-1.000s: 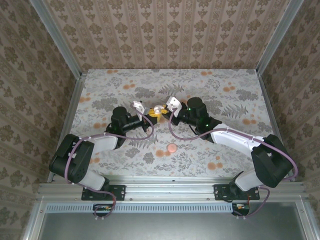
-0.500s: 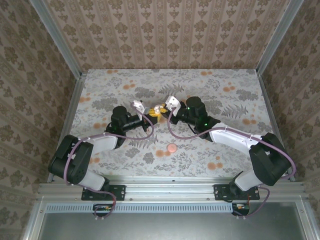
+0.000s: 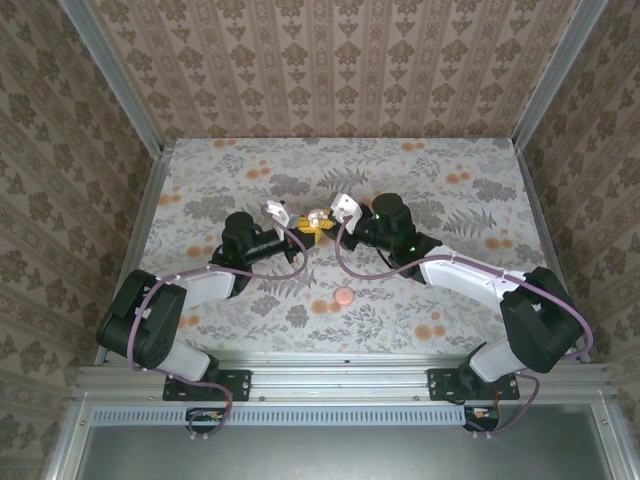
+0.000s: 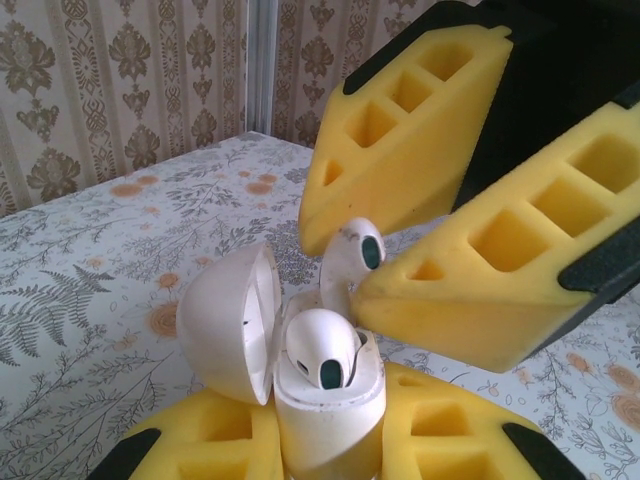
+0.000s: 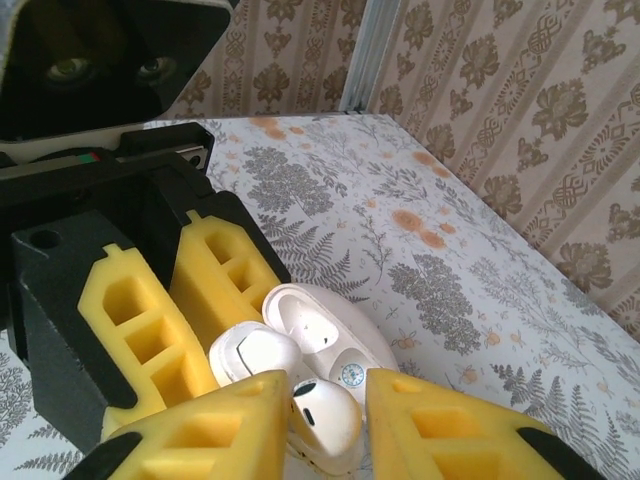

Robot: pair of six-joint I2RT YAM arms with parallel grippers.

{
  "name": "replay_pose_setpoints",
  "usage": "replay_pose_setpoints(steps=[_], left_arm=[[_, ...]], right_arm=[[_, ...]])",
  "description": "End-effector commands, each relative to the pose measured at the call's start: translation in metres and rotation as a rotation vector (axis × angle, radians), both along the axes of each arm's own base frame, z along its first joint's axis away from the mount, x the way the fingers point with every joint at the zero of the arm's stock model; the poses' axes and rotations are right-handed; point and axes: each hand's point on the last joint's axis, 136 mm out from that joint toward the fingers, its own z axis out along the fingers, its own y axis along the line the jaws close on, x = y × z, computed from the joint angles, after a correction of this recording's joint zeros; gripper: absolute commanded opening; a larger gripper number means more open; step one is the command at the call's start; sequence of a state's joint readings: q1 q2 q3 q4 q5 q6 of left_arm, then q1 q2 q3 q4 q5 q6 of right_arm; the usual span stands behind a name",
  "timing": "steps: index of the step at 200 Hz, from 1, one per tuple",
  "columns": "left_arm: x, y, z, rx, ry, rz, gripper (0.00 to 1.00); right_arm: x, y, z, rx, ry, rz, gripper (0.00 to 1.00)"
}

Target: Insert wireless bluetooth earbuds into charging case

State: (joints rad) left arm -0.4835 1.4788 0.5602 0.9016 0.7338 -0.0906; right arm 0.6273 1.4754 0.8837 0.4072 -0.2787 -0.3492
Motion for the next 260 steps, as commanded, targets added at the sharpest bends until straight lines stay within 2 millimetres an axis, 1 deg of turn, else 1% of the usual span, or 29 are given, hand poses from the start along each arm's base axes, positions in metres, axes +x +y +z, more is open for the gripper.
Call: replay_pose_setpoints(steps=[1,97,145,163,164,167,182,206,223,229,244,260], left_arm=[[0.001,-0.002,0.022,-0.020,-0.071,-0.006,0.14],[-0.001,-0.002,0.022,-0.006,-0.079,-0.019,0.14],[-0.001,-0.002,0.021,0.000,-0.082,-0.015,0.14],[0.001,-0.001,0.021,0.003,-0.082,-0.005,0.14],[0.001,-0.001,0.021,0.003,-0.082,-0.005,0.14],[0.001,-0.001,0.020,0.004,-0.084,-0.004,0.14],[0.002,0.000,0.019,0.009,-0.086,0.006,0.14],[0.003,0.001,0.015,0.021,-0.094,0.018,0.14],[0.004,0.002,0.014,0.027,-0.100,0.023,0.14],[0.004,0.002,0.014,0.028,-0.101,0.023,0.14],[0.005,0.003,0.012,0.034,-0.104,0.031,0.14],[0.006,0.003,0.012,0.035,-0.110,0.034,0.14]], right_arm=[[-0.012,0.001,0.004,-0.010,0.001,0.044,0.30],[-0.012,0.002,0.016,0.016,-0.010,0.045,0.40],[-0.016,0.000,0.029,0.051,-0.017,0.045,0.45],[-0.017,0.000,0.029,0.064,0.003,0.041,0.47],[-0.019,-0.001,0.035,0.073,-0.008,0.041,0.47],[-0.021,-0.003,0.041,0.084,-0.016,0.040,0.47],[-0.023,-0.005,0.050,0.111,-0.003,0.029,0.48],[-0.025,-0.010,0.060,0.159,0.072,-0.008,0.49],[-0.025,-0.013,0.064,0.200,0.169,-0.046,0.49],[-0.026,-0.014,0.062,0.207,0.213,-0.061,0.48],[-0.024,-0.019,0.065,0.252,0.309,-0.119,0.48],[-0.020,-0.025,0.059,0.290,0.425,-0.207,0.47]])
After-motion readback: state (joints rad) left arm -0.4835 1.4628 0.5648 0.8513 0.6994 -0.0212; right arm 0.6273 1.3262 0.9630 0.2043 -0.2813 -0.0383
